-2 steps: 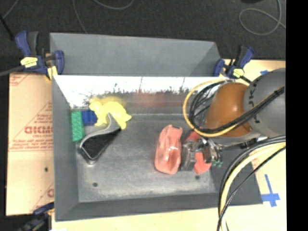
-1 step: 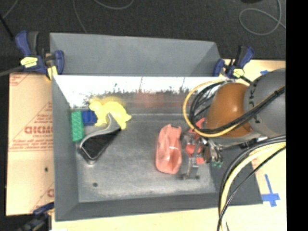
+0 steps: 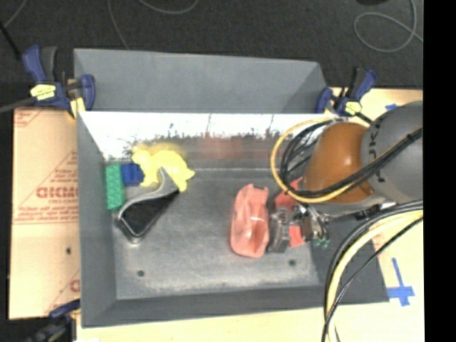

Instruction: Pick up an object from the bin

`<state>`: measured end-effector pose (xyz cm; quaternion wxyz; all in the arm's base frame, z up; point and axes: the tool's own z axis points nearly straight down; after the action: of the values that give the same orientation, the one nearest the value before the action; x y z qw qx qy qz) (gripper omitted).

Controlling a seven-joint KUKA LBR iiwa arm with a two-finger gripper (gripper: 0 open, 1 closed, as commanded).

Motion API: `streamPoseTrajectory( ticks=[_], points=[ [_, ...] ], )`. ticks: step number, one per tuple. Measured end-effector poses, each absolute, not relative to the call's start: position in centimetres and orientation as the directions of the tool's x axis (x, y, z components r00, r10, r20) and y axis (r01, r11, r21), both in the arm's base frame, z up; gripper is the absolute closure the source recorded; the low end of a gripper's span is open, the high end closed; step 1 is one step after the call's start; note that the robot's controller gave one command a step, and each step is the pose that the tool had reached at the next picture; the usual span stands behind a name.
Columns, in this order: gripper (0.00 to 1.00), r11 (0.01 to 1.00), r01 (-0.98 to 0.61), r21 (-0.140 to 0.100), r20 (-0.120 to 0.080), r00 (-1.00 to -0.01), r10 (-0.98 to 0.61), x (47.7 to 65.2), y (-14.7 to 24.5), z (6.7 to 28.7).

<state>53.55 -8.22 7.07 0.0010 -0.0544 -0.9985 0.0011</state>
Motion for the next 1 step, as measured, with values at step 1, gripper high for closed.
streamPoseTrajectory(
  ticks=[1],
  points=[
    [0.00, 0.994, 0.108, -0.003, 0.003, -0.994, 0.108, 53.51, -8.25, 7.05]
  ],
)
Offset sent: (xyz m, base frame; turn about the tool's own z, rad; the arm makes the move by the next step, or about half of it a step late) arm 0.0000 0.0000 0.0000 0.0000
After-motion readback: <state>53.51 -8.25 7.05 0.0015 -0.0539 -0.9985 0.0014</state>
